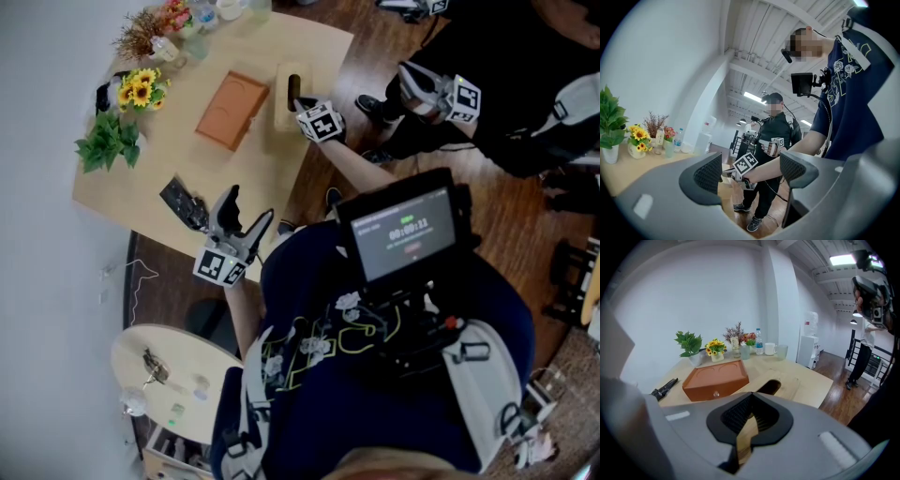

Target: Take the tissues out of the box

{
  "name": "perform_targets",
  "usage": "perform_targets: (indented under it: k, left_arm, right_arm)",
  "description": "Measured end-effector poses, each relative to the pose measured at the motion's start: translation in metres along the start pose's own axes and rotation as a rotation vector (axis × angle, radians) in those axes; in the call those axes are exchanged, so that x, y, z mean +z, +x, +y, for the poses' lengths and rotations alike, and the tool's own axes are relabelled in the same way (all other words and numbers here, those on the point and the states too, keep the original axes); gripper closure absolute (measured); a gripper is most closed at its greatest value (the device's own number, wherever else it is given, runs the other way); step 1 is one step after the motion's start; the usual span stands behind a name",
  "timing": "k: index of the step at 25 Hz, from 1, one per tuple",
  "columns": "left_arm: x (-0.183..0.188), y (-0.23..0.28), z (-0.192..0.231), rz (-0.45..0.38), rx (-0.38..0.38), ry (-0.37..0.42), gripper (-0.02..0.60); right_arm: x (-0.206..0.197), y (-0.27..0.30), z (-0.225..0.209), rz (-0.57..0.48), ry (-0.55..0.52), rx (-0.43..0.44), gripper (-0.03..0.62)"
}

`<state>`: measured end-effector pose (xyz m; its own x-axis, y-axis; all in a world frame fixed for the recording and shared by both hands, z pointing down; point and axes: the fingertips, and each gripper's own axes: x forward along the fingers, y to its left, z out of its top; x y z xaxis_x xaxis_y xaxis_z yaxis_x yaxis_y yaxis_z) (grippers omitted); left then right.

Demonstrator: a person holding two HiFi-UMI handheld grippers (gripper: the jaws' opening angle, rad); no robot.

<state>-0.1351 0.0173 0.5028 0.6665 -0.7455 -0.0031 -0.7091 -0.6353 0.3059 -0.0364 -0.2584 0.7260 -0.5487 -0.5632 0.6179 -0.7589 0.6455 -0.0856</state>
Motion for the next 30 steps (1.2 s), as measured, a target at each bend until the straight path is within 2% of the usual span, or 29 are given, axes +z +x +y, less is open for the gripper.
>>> perform_targets:
  k: [12,18,21,27,30]
  left_arm:
    - [-0.001,0.0,0.005,-0.015,0.001,-0.026,0.209]
    - [-0.006,0.0,0.004,0.002,-0.024,0.006,0.209]
    - [-0.004,0.001,0.004,-0.008,-0.017,-0.015,0.209]
    - [-0.003,0.002,0.002,0.001,-0.033,0.013,0.209]
    - [0.0,0.002,0.003,-0.01,-0.022,-0.004,0.209]
  right_arm:
    - [0.001,-0.005,0.007,0.002,-0.008,0.02,0.594]
    - [0.002,-0.008,0.012,0.002,-0.011,0.029,0.594]
    - [0.003,-0.009,0.016,-0.004,-0.012,0.036,0.594]
    - [0.006,-0.011,0.023,-0.018,-0.013,0.05,0.594]
    - [0.007,-0.012,0.027,-0.023,-0.015,0.056,0.594]
